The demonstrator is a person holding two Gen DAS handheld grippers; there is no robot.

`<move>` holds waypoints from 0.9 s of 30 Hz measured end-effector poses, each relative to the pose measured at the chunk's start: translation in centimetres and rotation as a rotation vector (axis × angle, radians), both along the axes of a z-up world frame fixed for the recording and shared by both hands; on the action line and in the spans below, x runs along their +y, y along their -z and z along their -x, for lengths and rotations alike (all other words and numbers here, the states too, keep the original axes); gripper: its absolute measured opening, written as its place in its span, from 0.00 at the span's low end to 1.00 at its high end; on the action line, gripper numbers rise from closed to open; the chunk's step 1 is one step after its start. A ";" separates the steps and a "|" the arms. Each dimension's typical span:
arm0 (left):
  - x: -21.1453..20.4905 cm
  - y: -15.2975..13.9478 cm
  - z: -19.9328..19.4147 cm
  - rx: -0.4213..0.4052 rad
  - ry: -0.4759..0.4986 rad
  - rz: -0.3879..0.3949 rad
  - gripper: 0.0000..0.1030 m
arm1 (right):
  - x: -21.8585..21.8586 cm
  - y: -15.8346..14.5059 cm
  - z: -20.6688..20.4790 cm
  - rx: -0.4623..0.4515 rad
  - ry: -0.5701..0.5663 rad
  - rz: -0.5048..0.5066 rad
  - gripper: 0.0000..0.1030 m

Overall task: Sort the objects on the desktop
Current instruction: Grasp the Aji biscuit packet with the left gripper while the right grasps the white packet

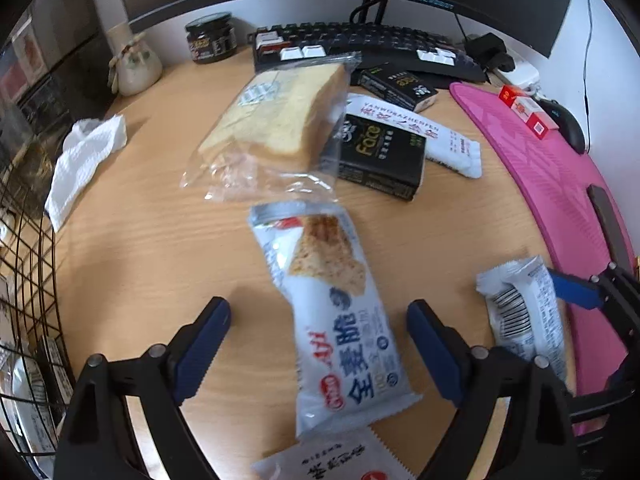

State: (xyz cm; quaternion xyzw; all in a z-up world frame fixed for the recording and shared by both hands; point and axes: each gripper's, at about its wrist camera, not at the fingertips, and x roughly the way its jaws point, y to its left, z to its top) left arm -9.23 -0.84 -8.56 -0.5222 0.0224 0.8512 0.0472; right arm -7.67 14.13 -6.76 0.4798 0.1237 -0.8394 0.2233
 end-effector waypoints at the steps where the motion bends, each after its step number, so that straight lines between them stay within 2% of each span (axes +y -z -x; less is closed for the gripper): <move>1: 0.2 0.0 0.0 0.007 0.005 0.000 0.86 | 0.2 0.0 -0.1 0.010 -0.006 -0.007 0.66; 3: 0.4 0.1 -0.1 0.013 0.005 0.001 0.86 | 0.4 0.0 -0.2 0.023 -0.010 -0.013 0.58; 4: 0.4 0.1 -0.1 0.015 0.007 0.002 0.85 | 0.6 -0.1 -0.2 0.029 -0.011 -0.012 0.46; 5: 0.5 0.0 -0.2 0.019 0.008 0.002 0.81 | 0.7 -0.2 -0.2 0.030 -0.013 -0.011 0.39; 6: 0.5 -0.1 -0.3 0.028 0.009 0.001 0.77 | 0.8 -0.3 -0.2 0.027 -0.016 -0.009 0.38; 8: 0.6 -0.5 -0.4 0.040 0.017 0.002 0.57 | 1.0 -0.3 -0.2 0.023 -0.025 -0.001 0.37; 12: 0.6 -0.7 -0.5 0.035 0.022 -0.001 0.51 | 1.1 -0.4 -0.3 0.014 -0.024 0.017 0.37; 14: 0.5 -0.8 -0.6 0.029 0.020 0.002 0.41 | 1.2 -0.5 -0.4 0.009 -0.022 0.025 0.37; 20: -0.3 -1.5 -1.1 0.053 -0.012 -0.006 0.39 | 1.6 -0.6 -0.7 -0.003 -0.014 0.044 0.37; 27: -0.5 -4.0 -2.5 0.104 0.002 -0.028 0.38 | 1.3 -2.0 -1.5 0.029 -0.022 0.052 0.37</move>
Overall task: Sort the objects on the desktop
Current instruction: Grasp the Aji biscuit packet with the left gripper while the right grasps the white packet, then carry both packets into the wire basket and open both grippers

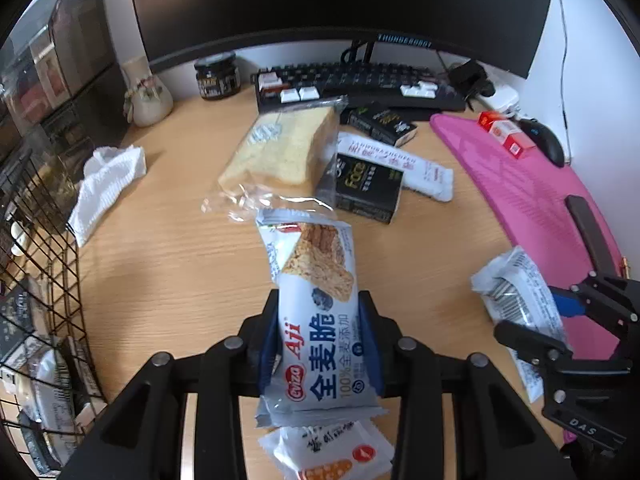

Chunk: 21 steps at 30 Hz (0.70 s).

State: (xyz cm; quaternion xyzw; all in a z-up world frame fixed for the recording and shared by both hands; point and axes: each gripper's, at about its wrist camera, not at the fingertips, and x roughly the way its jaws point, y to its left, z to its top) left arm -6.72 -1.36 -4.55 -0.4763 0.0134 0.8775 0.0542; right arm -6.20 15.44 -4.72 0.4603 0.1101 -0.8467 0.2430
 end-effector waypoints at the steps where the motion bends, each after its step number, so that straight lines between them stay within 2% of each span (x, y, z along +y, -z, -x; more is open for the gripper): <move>1: -0.1 -0.4 -0.3 0.009 0.001 -0.004 0.38 | -0.1 -0.3 -0.1 0.006 -0.001 0.003 0.37; 8: -1.0 -4.5 -2.8 0.097 0.007 -0.033 0.38 | -2.0 -3.6 -1.2 0.070 -0.033 0.022 0.36; 12: -3.2 -7.6 -4.5 0.155 -0.023 -0.026 0.38 | -4.9 -6.6 -1.7 0.120 -0.091 0.062 0.36; 17: -9.0 -10.9 -7.5 0.215 -0.136 -0.002 0.38 | -11.3 -10.6 -3.0 0.171 -0.239 0.130 0.36; 21: -15.6 -11.4 -10.9 0.226 -0.280 0.015 0.38 | -18.9 -12.5 -5.3 0.189 -0.394 0.148 0.36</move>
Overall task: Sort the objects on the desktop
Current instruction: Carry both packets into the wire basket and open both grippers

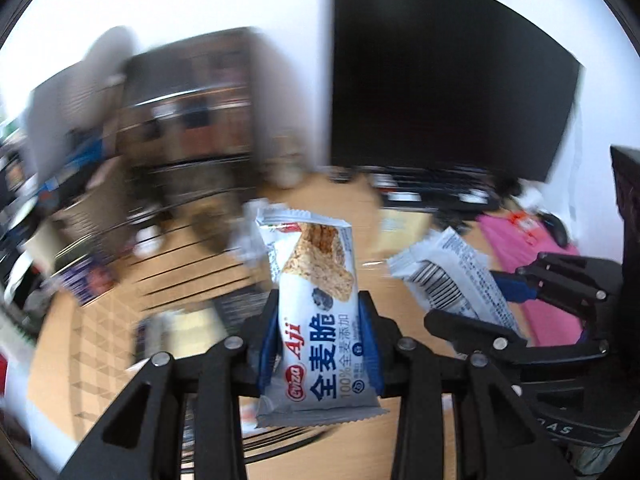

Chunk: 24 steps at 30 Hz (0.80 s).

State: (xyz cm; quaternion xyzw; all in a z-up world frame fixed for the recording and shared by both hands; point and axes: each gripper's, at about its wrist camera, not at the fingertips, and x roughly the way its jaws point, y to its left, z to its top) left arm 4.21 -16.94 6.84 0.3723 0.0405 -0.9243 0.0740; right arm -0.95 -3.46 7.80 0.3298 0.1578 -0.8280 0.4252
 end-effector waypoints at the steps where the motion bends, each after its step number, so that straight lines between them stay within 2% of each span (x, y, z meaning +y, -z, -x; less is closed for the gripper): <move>1: -1.6 0.2 -0.7 -0.006 -0.034 -0.005 0.38 | -1.7 -0.1 -0.7 0.002 -0.034 0.000 0.36; 4: -5.7 1.3 -2.6 -0.036 -0.119 -0.021 0.38 | -6.5 0.0 -2.3 -0.003 -0.116 -0.001 0.37; 7: -8.3 2.7 -3.3 -0.064 -0.150 -0.021 0.38 | -9.6 0.9 -3.1 -0.011 -0.148 -0.009 0.37; 12: -10.3 4.3 -3.3 -0.090 -0.161 -0.052 0.40 | -11.6 2.5 -3.0 -0.034 -0.141 -0.031 0.37; 13: -10.3 4.6 -3.1 -0.111 -0.160 -0.062 0.53 | -11.8 2.8 -3.0 -0.033 -0.142 -0.046 0.37; 14: -10.4 4.9 -2.9 -0.133 -0.161 -0.073 0.70 | -11.8 3.0 -2.8 -0.031 -0.144 -0.062 0.38; 15: -10.4 5.1 -2.7 -0.142 -0.168 -0.078 0.74 | -11.8 3.1 -2.6 -0.028 -0.142 -0.075 0.39; 19: -10.3 5.0 -2.8 -0.107 -0.174 -0.096 0.76 | -11.0 3.1 -1.5 -0.039 -0.098 -0.054 0.58; 24: -8.9 4.9 -2.0 -0.119 -0.144 -0.096 0.77 | -8.7 2.9 -0.5 -0.058 -0.049 -0.029 0.58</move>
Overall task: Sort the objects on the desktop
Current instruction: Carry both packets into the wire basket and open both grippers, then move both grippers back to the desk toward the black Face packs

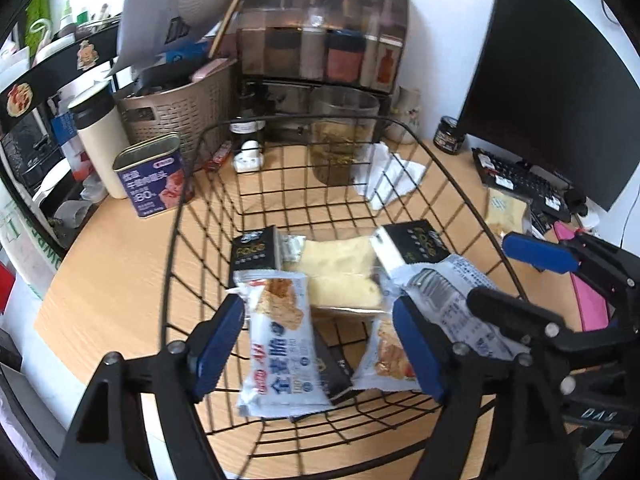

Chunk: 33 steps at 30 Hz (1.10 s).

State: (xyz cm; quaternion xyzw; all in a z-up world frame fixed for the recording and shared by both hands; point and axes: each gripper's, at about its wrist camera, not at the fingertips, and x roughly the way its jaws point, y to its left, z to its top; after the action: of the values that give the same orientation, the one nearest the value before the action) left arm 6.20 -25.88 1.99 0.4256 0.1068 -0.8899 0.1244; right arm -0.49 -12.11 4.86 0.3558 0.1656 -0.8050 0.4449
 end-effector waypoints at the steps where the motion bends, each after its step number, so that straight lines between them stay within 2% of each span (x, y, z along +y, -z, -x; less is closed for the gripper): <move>1: 0.5 -0.1 0.2 0.003 0.011 0.001 0.77 | 0.7 -0.2 0.1 0.000 0.015 0.011 0.58; 3: 2.0 -0.5 0.8 0.014 0.038 0.002 0.77 | 2.8 -1.1 0.1 0.012 0.047 0.060 0.58; 7: 5.9 -1.4 2.6 0.021 0.117 0.002 0.77 | 7.3 -2.3 0.8 0.053 0.130 0.083 0.58; 15: 16.5 -2.0 6.5 0.024 0.315 0.037 0.77 | 17.9 -0.7 4.3 0.018 0.320 0.041 0.58; 21: 22.2 -1.0 10.0 -0.006 0.401 0.032 0.77 | 23.8 -0.1 6.0 -0.002 0.397 0.035 0.58; 26: 24.9 1.2 12.9 -0.067 0.435 0.023 0.77 | 27.0 1.1 8.1 -0.029 0.430 0.037 0.58; 33: 25.9 3.8 17.4 -0.137 0.429 -0.020 0.77 | 28.4 3.3 12.5 -0.092 0.447 0.015 0.58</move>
State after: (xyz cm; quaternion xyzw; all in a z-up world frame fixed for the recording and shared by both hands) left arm -11.16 0.04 -1.79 0.4992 0.0138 -0.8639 -0.0649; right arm -13.03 16.33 1.56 0.4167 0.0562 -0.8678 0.2649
